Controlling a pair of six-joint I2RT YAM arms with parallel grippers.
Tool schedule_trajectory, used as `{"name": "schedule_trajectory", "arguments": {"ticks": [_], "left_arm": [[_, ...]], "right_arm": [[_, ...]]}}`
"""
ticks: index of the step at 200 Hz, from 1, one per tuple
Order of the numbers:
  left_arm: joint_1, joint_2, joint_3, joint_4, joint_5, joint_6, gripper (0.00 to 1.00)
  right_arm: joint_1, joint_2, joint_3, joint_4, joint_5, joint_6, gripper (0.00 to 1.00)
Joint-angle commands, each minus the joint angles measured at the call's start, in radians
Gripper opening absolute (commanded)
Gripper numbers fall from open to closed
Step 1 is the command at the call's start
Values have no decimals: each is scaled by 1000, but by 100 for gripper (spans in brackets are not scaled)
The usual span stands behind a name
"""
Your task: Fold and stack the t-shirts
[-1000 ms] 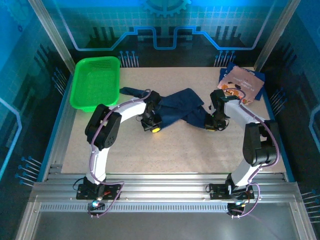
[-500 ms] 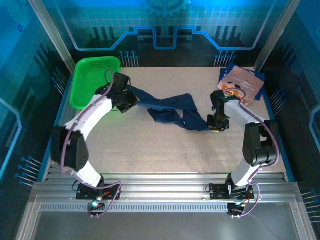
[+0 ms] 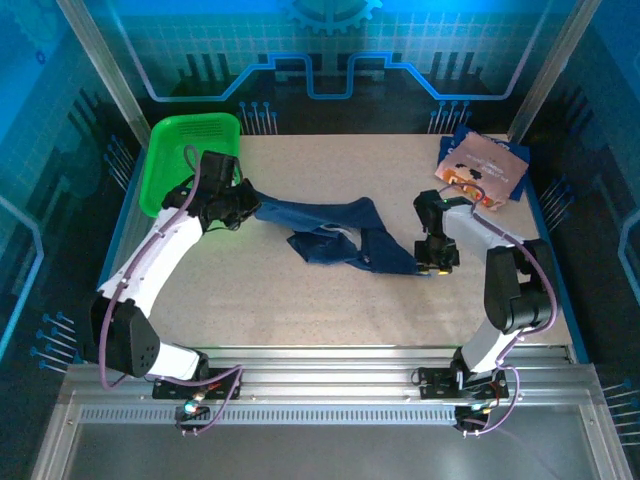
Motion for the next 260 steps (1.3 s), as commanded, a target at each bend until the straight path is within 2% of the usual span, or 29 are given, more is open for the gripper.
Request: {"name": "schedule_trajectory", "arguments": {"ticks": [1,18,36,59,79,138,150,167,180,203,260], "left_arm": [[3,-17,66,83,80,0,0],[-2,-19,63,156,126,-2,0],[-7,-12,79,190,165,-2,0],[-16,-6,97,205,191,5,0],[-20,-6,104,212,198,3,0],[-22,-23,95,216,194,2,0],[-23,-24,91,218,190,0,0],[-22,-23,96,215,192,2,0],[-22,-25,104,204,189,12,0],[-22,-43,108,189,168,29,0],[-21,-24,119,232,169,26,0]], "right_arm": [[-5,-100,49,94,-103,-29,63],[-10,-137,55,249,-278,-35,76],[1,-48,150,314,-429,-56,78],[39,139,322,260,-398,-102,77],[6,297,437,233,-522,-28,71],[7,493,538,248,-533,19,68],[7,525,558,263,-536,39,60],[4,554,584,290,-536,73,26],[-5,540,614,274,-482,88,12],[-33,428,642,255,-375,50,0],[-104,271,791,180,-353,-70,0]]}}
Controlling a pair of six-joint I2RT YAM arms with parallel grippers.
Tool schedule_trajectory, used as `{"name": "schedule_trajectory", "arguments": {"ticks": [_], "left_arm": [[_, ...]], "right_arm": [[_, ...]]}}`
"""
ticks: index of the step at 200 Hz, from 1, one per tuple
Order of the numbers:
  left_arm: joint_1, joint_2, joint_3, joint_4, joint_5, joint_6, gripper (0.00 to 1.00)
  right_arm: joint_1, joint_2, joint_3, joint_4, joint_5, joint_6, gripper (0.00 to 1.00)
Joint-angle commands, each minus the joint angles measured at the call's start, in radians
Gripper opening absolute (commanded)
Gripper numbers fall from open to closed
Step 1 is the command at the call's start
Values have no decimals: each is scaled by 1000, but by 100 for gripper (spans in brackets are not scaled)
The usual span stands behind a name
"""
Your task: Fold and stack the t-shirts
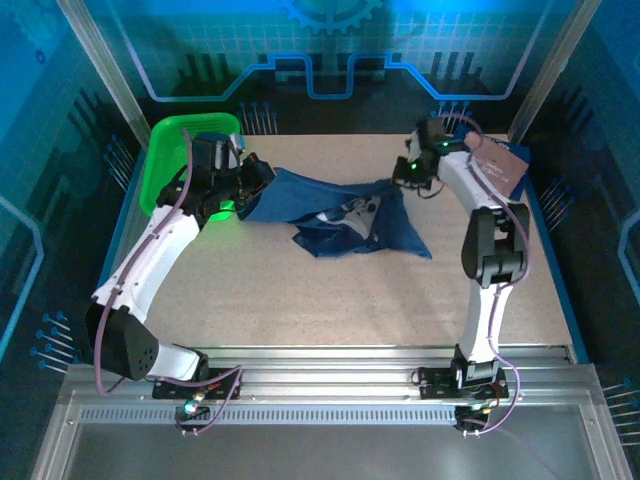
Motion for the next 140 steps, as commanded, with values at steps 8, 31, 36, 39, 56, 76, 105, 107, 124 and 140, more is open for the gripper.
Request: {"name": "schedule_trajectory", "arguments": {"ticks": [8,31,36,39,56,76,105,107,124,140], "left_arm": [[-3,-2,58,34,0,27,0],[-3,11,80,31,-3,40,0],[-1,9,76,30,-10,43,0],[-1,7,72,30,-13,44,0],[6,-14,27,27,-34,42,0],[13,-57,-55,4,-75,51,0],[14,-145,-234,-42,-149,44,0],[14,-151,-244,-45,-153,42,0],[13,-202,-381,-75,-191,8,0],[13,-237,-492,-84,-193,-36,0]], "right_arm": [[-21,-100,104,-71,50,-98,0],[-16,-106,195,-157,45,-186,0],[-11,-110,202,-171,46,-203,0],[-6,-113,203,-178,47,-213,0],[23,-131,173,-224,31,-255,0],[93,-189,32,-236,43,-257,0],[216,-273,-262,-204,51,-163,0],[224,-276,-281,-198,48,-159,1],[280,-291,-409,-150,-17,-143,21],[278,-321,-479,-131,-60,-108,51]]}}
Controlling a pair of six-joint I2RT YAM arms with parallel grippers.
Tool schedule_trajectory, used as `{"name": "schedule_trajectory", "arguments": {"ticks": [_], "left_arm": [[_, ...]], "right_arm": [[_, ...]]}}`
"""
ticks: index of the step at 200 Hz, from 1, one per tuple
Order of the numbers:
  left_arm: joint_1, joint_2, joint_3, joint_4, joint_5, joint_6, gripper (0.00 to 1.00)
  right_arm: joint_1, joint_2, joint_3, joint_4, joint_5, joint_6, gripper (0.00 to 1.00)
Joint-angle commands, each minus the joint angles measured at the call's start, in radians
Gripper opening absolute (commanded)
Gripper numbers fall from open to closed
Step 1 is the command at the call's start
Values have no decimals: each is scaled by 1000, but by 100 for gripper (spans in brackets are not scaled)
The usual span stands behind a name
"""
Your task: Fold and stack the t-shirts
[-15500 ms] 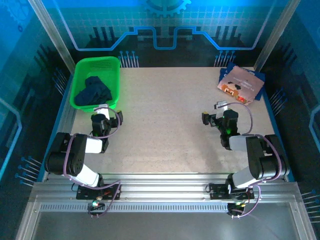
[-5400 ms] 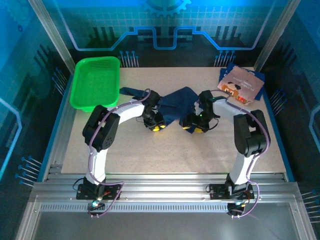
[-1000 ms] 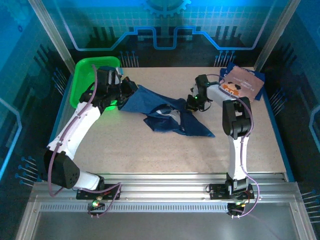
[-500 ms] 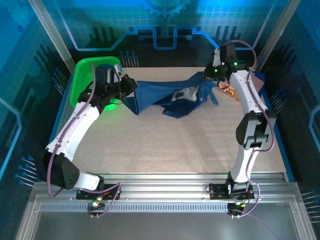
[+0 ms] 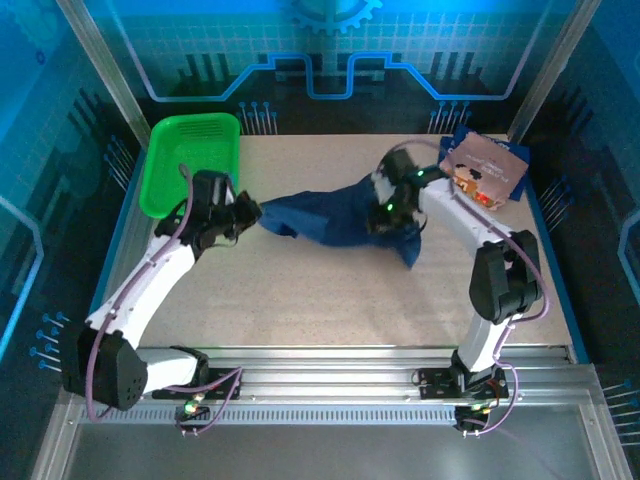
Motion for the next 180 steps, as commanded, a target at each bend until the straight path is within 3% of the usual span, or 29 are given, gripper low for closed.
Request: {"name": "schedule_trajectory", "arguments": {"ticks": [1,26,59,91,180], "left_arm": [[4,-58,-140,-59,-55,-54,0],[4,-83,-245,-31,-46,-92,0],[4,-54,-254,-10,-40,-87,0],[4,-36,-244,-3,-36,-72,0],[4,-54,-246,11,-41,-72,0]], "right_arm": [[-1,-68,-88,21,-74,58,52],[-108,-171,-152,33,-93,103,68],[-291,-161,-149,-74,53,137,68],[-431,-78,-159,-21,89,156,63],[-452,179,-96,112,11,190,44]]}}
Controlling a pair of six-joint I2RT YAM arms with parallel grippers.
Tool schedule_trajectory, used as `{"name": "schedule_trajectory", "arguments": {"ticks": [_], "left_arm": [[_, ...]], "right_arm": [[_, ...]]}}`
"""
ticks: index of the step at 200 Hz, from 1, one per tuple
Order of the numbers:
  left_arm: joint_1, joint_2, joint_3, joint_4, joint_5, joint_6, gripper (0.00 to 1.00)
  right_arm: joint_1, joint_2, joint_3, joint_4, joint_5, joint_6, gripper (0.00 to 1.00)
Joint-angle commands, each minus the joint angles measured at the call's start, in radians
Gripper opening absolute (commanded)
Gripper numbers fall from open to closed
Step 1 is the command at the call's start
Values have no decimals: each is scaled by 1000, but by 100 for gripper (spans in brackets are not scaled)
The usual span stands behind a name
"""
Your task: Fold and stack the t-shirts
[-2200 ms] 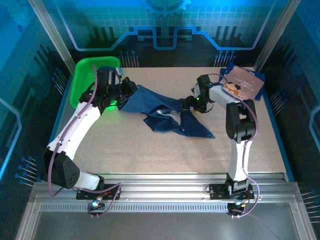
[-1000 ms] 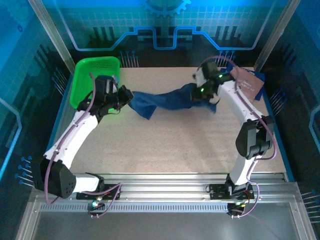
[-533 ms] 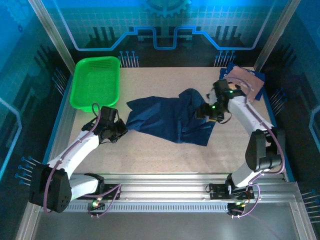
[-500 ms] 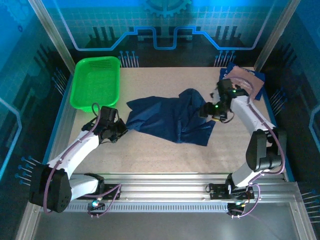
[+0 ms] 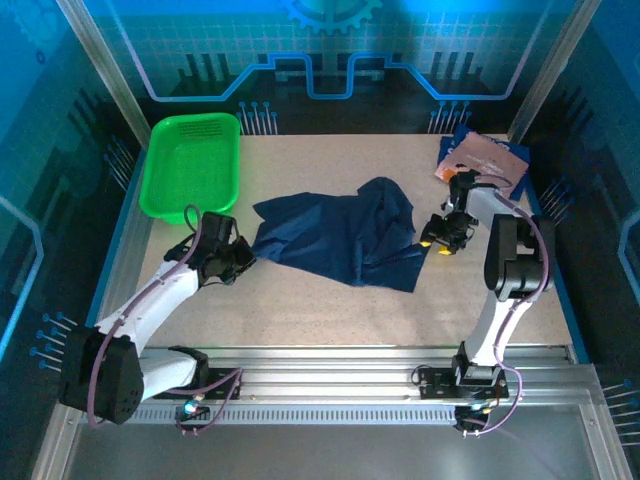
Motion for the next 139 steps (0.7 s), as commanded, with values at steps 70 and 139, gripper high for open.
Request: {"name": "schedule_trajectory", "arguments": {"ticks": [70,139], "left_arm": [[4,-9,39,21,-19,28,0],[24,-31,205,-43,-44,116,0]], "right_arm": [[-7,117,96,73,-28,92,9],[-85,-140,58,53,-101,136,0]]}}
